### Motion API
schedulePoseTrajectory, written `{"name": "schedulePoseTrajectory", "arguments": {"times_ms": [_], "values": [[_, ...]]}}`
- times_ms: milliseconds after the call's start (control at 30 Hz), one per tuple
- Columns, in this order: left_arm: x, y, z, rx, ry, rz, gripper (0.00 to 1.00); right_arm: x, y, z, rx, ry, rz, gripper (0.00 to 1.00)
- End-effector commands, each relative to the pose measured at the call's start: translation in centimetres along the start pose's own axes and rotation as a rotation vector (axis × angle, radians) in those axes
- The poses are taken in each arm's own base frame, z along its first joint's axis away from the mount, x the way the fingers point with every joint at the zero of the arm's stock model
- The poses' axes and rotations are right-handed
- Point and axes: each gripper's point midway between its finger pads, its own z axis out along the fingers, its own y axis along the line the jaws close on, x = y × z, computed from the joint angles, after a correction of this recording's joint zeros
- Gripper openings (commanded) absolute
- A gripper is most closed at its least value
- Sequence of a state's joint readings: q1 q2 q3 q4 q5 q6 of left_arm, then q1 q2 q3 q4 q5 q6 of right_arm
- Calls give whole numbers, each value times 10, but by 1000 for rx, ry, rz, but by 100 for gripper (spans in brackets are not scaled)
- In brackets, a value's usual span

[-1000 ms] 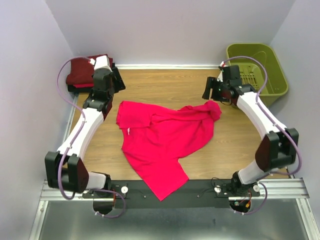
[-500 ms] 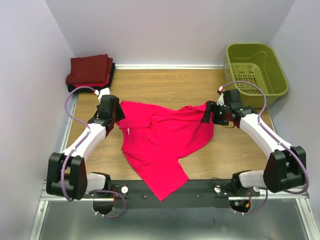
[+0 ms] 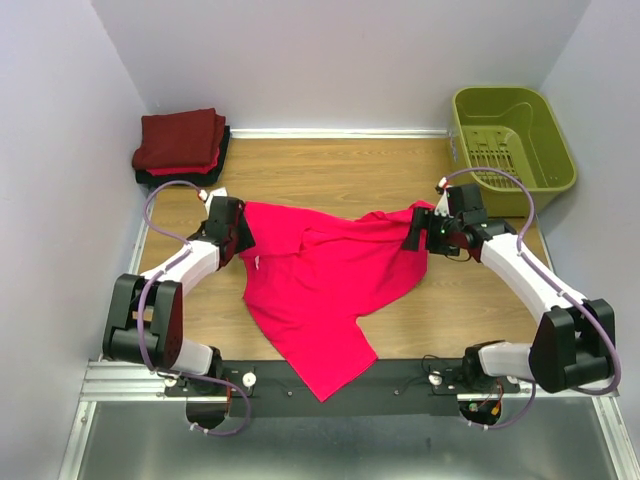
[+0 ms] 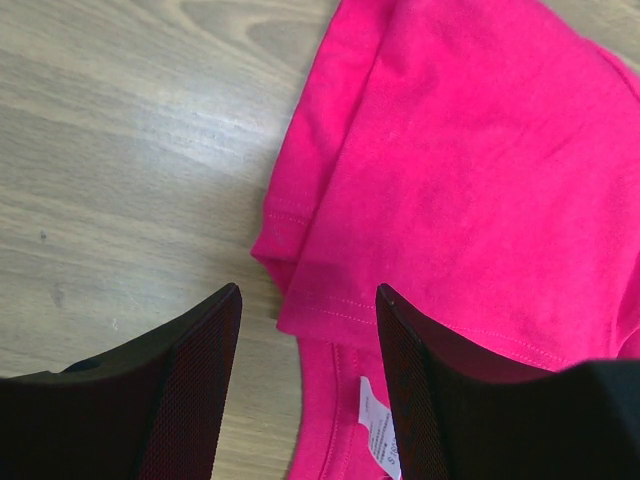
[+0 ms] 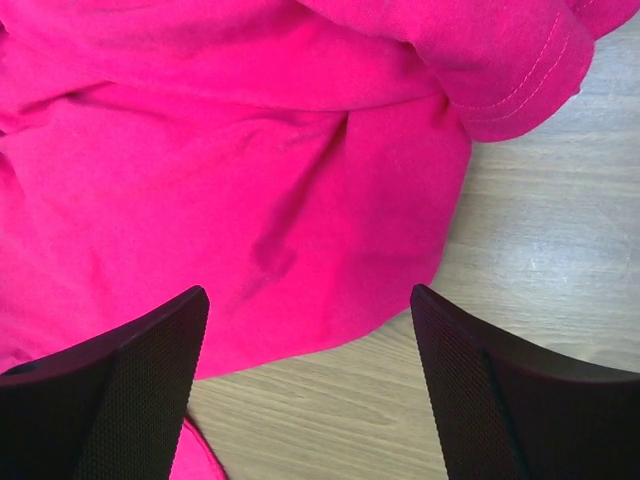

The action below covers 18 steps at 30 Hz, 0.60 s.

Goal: Fold and stack the t-shirts
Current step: Flatten the tshirt out

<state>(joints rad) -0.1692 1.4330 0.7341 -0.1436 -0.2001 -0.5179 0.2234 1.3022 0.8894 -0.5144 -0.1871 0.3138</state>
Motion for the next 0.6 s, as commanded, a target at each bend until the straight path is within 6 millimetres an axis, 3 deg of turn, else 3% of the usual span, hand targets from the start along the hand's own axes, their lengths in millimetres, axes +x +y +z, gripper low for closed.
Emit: {"name": "schedulePoseTrajectory", "arguments": {"times_ms": [0, 133, 300, 567], "values": [[11, 2, 2, 11, 20, -26, 64, -2, -3, -3, 19, -35, -9, 91], [19, 1, 6, 19, 41, -22, 64, -1, -6, -1, 33, -30, -4, 98], [20, -1, 12, 24, 59, -14, 61, 0, -9, 1, 45, -24, -5, 100], [26, -7, 10, 57, 83, -17, 42, -1, -10, 4, 54, -24, -5, 100]]}}
